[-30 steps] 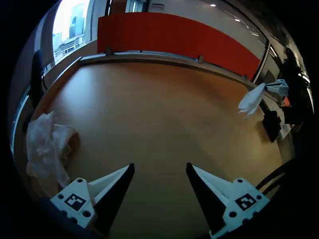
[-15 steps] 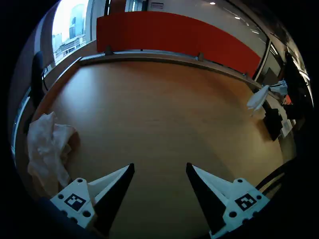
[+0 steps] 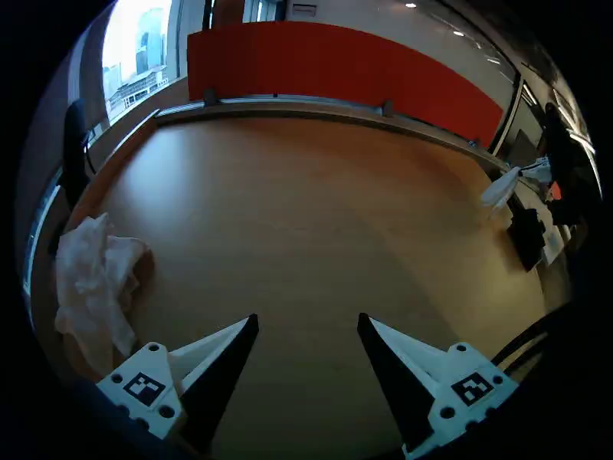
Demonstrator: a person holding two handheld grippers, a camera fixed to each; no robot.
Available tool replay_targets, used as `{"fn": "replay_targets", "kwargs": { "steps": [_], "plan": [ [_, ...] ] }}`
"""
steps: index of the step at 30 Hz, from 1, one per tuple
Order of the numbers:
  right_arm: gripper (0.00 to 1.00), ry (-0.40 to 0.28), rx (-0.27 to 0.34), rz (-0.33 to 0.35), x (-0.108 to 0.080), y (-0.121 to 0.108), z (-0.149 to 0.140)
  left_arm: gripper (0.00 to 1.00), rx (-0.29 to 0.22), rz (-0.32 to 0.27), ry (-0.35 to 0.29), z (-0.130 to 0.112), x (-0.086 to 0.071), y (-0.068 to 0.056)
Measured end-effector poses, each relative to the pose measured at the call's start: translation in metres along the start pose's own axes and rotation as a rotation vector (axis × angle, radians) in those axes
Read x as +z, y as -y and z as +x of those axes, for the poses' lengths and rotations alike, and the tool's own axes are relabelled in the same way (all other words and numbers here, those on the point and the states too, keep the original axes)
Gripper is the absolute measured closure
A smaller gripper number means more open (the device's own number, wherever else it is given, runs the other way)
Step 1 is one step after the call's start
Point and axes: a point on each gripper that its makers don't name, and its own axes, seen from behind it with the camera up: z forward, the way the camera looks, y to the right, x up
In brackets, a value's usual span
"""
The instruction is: Fold towel
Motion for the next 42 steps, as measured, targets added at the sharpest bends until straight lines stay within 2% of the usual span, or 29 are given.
{"fn": "replay_targets", "kwargs": {
  "steps": [8, 16, 21, 32, 42],
  "plan": [
    [0.95, 0.015, 0.01, -0.012, 0.001, -0.011, -0.007, 0.03, 0.001, 0.007, 0.0, -0.001, -0.001, -0.001],
    [0.95, 0.029, 0.033, -0.009, -0.003, -0.01, -0.025, 0.04, 0.006, 0.005, -0.002, 0.0, -0.002, -0.004],
    [0.95, 0.053, 0.063, -0.007, -0.005, -0.009, -0.051, 0.03, 0.011, 0.004, -0.003, 0.001, -0.002, -0.005],
    [0.95, 0.148, 0.12, -0.012, -0.004, -0.003, -0.131, 0.04, 0.023, -0.003, 0.002, 0.001, -0.002, -0.01],
    [0.95, 0.204, 0.171, -0.007, -0.002, 0.009, -0.176, 0.03, 0.032, -0.006, 0.007, -0.002, -0.003, -0.015]
  ]
}}
